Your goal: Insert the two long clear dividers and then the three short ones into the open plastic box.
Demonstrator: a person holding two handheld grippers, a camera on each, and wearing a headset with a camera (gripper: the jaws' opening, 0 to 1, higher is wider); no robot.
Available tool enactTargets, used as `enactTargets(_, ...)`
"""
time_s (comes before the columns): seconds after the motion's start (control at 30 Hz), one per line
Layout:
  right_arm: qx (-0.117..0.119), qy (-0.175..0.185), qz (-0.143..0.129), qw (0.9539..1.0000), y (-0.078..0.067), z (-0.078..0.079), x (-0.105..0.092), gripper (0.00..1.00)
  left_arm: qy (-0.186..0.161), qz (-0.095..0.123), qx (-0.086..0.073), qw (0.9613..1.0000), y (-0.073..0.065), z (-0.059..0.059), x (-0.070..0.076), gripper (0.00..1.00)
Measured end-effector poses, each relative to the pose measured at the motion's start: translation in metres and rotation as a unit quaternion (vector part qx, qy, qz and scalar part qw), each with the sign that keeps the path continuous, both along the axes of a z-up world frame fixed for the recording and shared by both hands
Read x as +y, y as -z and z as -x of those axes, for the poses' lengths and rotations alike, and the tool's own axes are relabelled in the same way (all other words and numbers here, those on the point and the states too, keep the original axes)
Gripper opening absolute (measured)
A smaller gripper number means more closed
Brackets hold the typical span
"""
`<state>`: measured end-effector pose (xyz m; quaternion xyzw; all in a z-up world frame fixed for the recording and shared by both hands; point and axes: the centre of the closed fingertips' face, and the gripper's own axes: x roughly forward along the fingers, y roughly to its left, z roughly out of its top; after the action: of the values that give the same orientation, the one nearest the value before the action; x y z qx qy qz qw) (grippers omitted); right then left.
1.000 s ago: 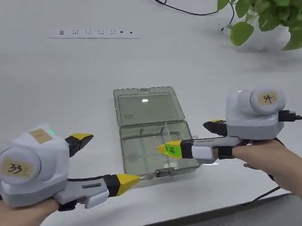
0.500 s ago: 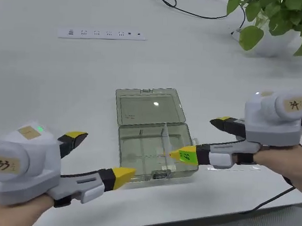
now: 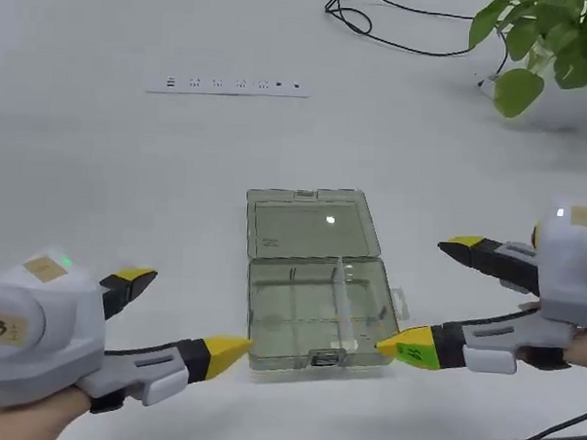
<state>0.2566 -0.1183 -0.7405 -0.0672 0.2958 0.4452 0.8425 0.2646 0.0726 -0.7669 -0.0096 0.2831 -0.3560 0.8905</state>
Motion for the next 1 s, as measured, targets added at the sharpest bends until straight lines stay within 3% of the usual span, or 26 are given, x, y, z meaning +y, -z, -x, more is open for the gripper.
enactTargets(0.1,-0.008,-0.011,-0.012,0.9998,-0.004,0.004,-0.002,1.0,-0.006,-0.008,0.006,0.9999,0.003,-0.001,0.009,0.85)
enactTargets(0.23,-0.016,-0.017,-0.007,0.9997,-0.002,0.009,-0.009,1.0,-0.011,-0.029,0.012,0.9994,0.007,-0.003,0.021,0.85)
enactTargets(0.33,-0.01,-0.007,-0.01,0.9999,0.002,0.011,-0.015,1.0,-0.037,-0.024,0.018,0.9988,0.005,-0.007,0.032,0.84)
enactTargets(0.37,-0.006,0.007,-0.027,0.9996,0.001,0.011,-0.016,1.0,-0.045,-0.033,0.021,0.9982,0.007,-0.008,0.038,0.84)
enactTargets(0.43,-0.005,0.008,-0.026,0.9996,0.004,0.013,-0.02,1.0,-0.052,-0.057,0.022,0.9968,0.01,-0.01,0.046,0.83)
enactTargets(0.47,-0.005,0.01,-0.025,0.9996,0.005,0.014,-0.021,1.0,-0.053,-0.058,0.022,0.9966,0.01,-0.011,0.048,0.83)
enactTargets(0.5,-0.004,0.01,-0.025,0.9996,0.006,0.015,-0.022,1.0,-0.056,-0.068,0.03,0.9957,0.013,-0.011,0.052,0.83)
enactTargets(0.53,-0.002,0.011,-0.029,0.9995,0.006,0.017,-0.023,1.0,-0.059,-0.096,0.044,0.9927,0.02,-0.01,0.061,0.81)
enactTargets(0.6,-0.002,0.011,-0.028,0.9995,0.007,0.02,-0.025,1.0,-0.065,-0.127,0.057,0.9881,0.028,-0.012,0.072,0.81)
enactTargets(0.67,0.0,0.017,-0.031,0.9994,0.007,0.02,-0.028,1.0,-0.072,-0.13,0.066,0.9867,0.032,-0.015,0.077,0.8)
enactTargets(0.7,-0.001,0.018,-0.031,0.9994,0.007,0.021,-0.03,1.0,-0.08,-0.14,0.078,0.9839,0.035,-0.015,0.083,0.79)
enactTargets(0.73,-0.003,0.02,-0.033,0.9993,0.006,0.022,-0.031,1.0,-0.091,-0.161,0.091,0.9786,0.041,-0.016,0.092,0.77)
enactTargets(0.77,-0.003,0.021,-0.034,0.9992,0.006,0.022,-0.031,1.0,-0.094,-0.168,0.096,0.9766,0.044,-0.017,0.096,0.76)
enactTargets(0.83,-0.003,0.023,-0.035,0.9991,0.006,0.024,-0.033,1.0,-0.107,-0.186,0.123,0.969,0.052,-0.016,0.105,0.75)
enactTargets(0.87,-0.004,0.024,-0.035,0.9991,0.005,0.024,-0.033,1.0,-0.107,-0.187,0.126,0.9684,0.054,-0.017,0.106,0.74)
enactTargets(0.9,-0.004,0.025,-0.035,0.9991,0.005,0.025,-0.033,1.0,-0.103,-0.186,0.118,0.9701,0.055,-0.02,0.105,0.73)
enactTargets(0.97,-0.003,0.027,-0.037,0.9989,0.005,0.026,-0.034,1.0,-0.11,-0.203,0.133,0.9638,0.06,-0.019,0.113,0.7)
enactTargets(1.0,-0.004,0.028,-0.037,0.9989,0.005,0.027,-0.035,1.0,-0.111,-0.205,0.135,0.963,0.06,-0.019,0.113,0.69)
